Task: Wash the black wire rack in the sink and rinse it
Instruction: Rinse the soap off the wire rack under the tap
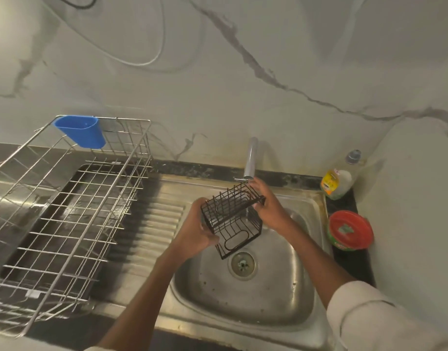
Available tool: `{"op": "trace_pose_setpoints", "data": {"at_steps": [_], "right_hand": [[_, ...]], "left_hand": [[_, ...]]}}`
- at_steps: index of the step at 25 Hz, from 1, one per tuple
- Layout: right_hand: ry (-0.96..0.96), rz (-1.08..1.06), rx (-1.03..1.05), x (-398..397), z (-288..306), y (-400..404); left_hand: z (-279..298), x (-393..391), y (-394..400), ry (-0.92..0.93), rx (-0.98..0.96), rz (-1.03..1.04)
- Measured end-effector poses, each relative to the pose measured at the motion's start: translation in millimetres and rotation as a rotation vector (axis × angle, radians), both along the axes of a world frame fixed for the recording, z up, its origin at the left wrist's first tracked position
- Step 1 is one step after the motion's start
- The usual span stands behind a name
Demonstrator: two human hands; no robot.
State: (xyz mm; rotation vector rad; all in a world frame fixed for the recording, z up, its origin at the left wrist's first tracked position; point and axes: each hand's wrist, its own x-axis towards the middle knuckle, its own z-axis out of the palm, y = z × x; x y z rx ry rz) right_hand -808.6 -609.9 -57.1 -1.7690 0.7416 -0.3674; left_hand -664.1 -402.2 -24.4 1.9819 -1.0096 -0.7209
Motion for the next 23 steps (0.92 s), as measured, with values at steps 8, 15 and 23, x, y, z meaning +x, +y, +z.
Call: {"op": "trace_pose_setpoints", "data": {"at_steps": [8,15,23], "right_hand": [[0.043,-0.196,-0.163,39.0,-8.0,-2.6],[-0.027,-0.111,-0.010,34.8,4.5,5.7],[-0.110,-0.221,-0.025,-0.3,17.3,8.1]], "left_hand": [[9.5,-33.2,3.6,-0.119,0.066,0.248],[11.5,-67.6,12.1,-0.112,0.134,0.416],[18.0,-77.9,6.6,-0.083,0.129,0.387]]}}
